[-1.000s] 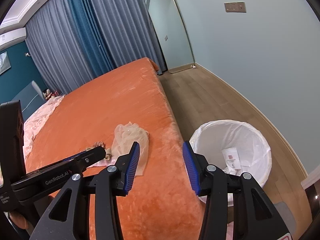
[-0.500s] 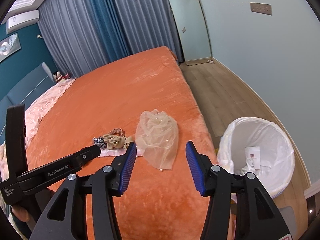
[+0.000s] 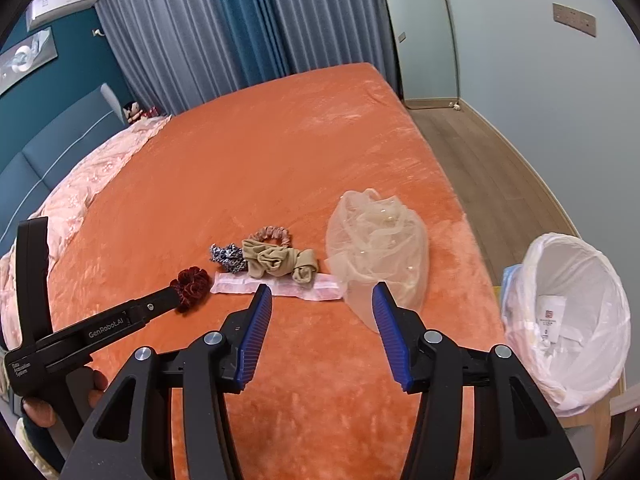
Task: Collect trash
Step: 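Move both open tools back over the bed toward the scrunchie and stockings, then grasp the dark red velvet scrunchie with the left tool while the right tool grasps the beige stockings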
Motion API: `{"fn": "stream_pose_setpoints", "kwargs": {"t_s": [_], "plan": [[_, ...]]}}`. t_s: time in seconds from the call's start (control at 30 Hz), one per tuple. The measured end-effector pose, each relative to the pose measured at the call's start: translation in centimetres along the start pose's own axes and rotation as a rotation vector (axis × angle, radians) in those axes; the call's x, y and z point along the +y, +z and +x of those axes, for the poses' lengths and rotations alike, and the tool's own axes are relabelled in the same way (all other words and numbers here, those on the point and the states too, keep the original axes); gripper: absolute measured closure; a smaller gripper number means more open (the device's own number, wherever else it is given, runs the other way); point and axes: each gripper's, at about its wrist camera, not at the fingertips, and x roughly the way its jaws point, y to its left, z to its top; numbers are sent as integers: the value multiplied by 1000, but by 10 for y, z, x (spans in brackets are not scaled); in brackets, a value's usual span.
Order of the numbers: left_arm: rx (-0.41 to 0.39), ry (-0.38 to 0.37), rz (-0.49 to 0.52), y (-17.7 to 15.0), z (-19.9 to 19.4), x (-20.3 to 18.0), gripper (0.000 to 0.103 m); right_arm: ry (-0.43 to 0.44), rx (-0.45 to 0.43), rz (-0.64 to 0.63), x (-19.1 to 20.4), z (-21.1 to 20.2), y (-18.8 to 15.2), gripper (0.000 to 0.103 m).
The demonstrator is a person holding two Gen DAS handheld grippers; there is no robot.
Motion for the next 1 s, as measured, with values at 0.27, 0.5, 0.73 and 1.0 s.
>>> {"fn": "stream_pose_setpoints", "kwargs": {"t_s": [0.27,0.5,0.73,1.0], "plan": [[19,73,-85,16,23,58,32,19,56,-47,32,48,8,44],[56,109,-151,31,55,101,30,31,110,-83,61,102,16,44],[91,102,-212,47,88,124,30,21,153,-95,74,150,23,44],[125,92,-247,53,118,138,34,-11,203,-96,74,193,20,44]]}}
